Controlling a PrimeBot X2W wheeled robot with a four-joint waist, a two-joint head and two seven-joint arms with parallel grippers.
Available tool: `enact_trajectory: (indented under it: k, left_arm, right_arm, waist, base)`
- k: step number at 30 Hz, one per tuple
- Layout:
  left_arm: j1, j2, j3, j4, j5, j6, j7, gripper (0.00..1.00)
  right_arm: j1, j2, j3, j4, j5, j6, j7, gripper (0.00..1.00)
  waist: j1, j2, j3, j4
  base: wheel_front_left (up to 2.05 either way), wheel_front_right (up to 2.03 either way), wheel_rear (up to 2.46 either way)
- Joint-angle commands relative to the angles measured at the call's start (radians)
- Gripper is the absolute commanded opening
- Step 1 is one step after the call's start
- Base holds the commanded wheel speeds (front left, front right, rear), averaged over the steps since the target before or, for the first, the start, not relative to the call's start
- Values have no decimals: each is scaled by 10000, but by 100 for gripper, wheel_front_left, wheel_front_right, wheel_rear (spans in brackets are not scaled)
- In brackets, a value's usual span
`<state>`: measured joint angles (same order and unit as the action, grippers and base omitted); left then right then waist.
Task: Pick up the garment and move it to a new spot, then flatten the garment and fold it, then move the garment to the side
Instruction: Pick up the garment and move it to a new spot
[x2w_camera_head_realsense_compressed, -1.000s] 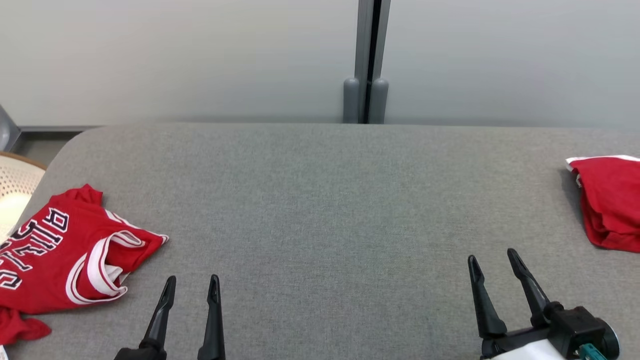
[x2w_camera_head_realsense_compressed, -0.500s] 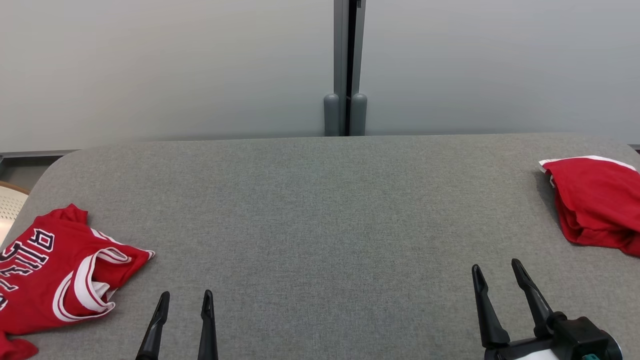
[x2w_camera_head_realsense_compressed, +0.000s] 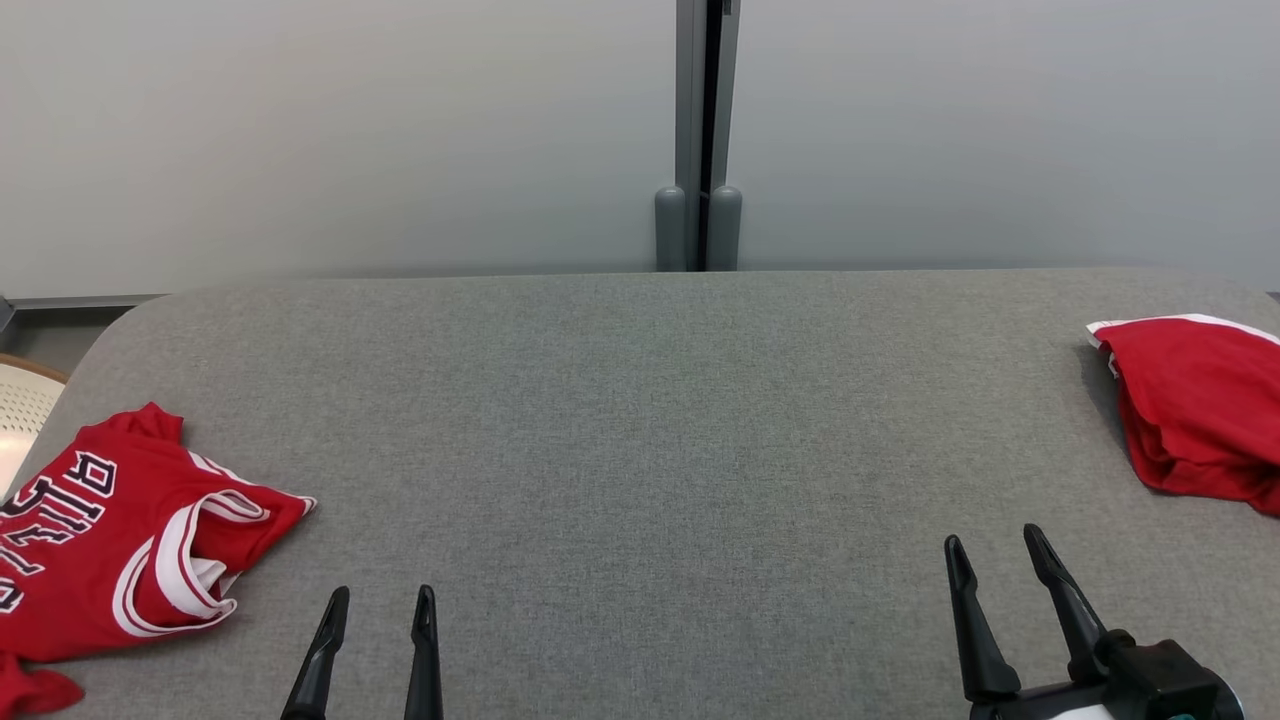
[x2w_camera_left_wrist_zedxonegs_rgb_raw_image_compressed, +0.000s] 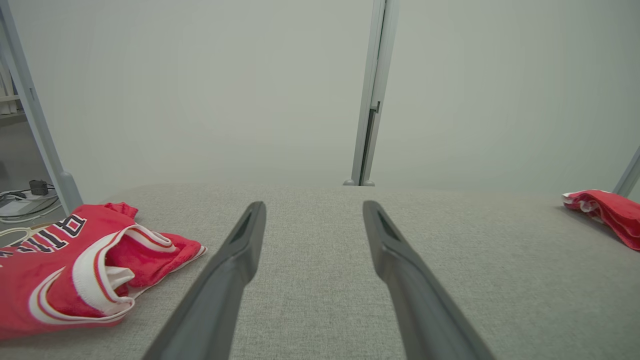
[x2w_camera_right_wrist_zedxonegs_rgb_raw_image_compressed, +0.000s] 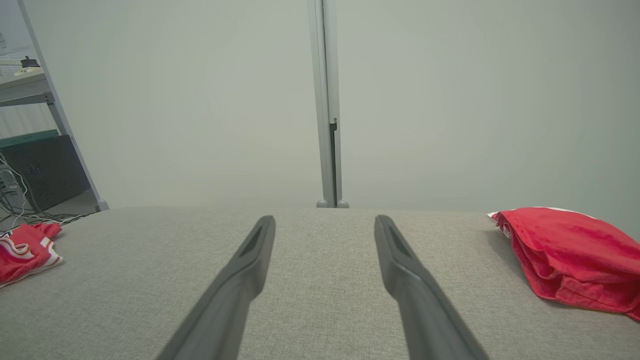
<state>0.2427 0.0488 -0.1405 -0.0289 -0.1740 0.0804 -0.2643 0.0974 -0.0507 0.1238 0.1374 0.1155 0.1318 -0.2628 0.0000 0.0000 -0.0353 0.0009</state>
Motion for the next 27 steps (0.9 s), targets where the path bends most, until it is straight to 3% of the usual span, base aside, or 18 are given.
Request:
enact_trajectory:
  k: [1, 7, 20, 27]
  left_arm:
    - [-5, 34, 3, 21, 83, 21, 0, 100]
    - [-107, 35, 27, 62, 89, 95, 0, 100]
    - [168, 37, 287, -141, 245, 183, 0, 100]
    - [258, 32, 378, -265, 268, 194, 2, 100]
  right_arm:
    - [74, 0, -7, -41, 68, -22, -28, 100]
    - [140, -2, 142, -57, 155, -22, -28, 100]
    - [302, -2, 457, -220, 341, -22, -28, 100]
    - [393, -3, 433, -186, 318, -22, -28, 100]
  waist:
    - [0, 0, 7, 35]
    - [0, 0, 36, 544]
    - [0, 0, -70, 3019]
    - [0, 0, -102, 3793]
  base:
    - [0, 0, 0]
    - [0, 0, 0]
    - [0, 0, 0]
    - [0, 0, 0]
